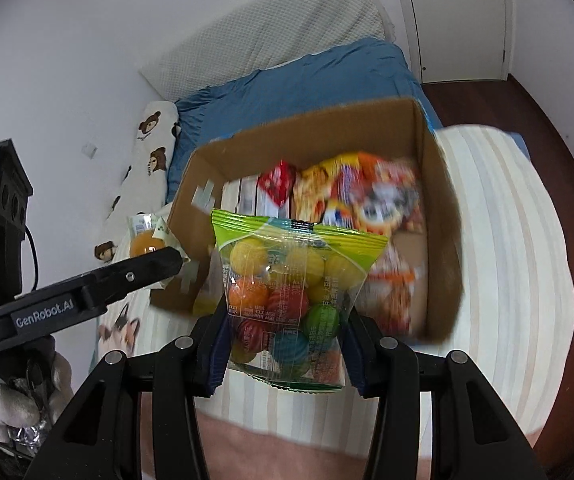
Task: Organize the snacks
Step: 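Lift the jelly candy and gumball bag and carry them over the box, then lower both snacks into the box and open both tools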
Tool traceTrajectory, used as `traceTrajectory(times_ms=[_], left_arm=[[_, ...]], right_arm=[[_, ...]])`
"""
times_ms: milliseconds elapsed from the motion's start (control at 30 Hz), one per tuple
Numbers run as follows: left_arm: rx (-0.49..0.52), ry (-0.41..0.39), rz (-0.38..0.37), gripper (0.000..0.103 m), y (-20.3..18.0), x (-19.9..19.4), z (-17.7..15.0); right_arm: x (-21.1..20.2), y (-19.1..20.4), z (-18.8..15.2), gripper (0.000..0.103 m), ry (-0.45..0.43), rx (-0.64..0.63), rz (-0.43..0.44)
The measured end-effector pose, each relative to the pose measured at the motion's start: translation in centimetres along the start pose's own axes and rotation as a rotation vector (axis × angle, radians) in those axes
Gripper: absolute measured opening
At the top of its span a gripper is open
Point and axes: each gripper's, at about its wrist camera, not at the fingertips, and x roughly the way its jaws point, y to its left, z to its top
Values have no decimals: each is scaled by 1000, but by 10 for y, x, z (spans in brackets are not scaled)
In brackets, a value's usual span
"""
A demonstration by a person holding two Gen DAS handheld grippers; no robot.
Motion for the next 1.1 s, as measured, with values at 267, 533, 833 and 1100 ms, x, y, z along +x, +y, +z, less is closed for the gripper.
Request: traceTrajectory(times_ms=[267,533,833,1100], left_arm=[[-44,127,51,54,37,77,66],[-30,256,141,67,57,133,79],[-26,277,147,91,63,140,70],[-30,207,175,91,60,115,55]], right_arm=[[73,5,59,50,101,5,-35],[135,-7,73,95,233,46,-91],[138,-6,77,97,248,26,-171],[118,-13,66,98,231,31,-204]])
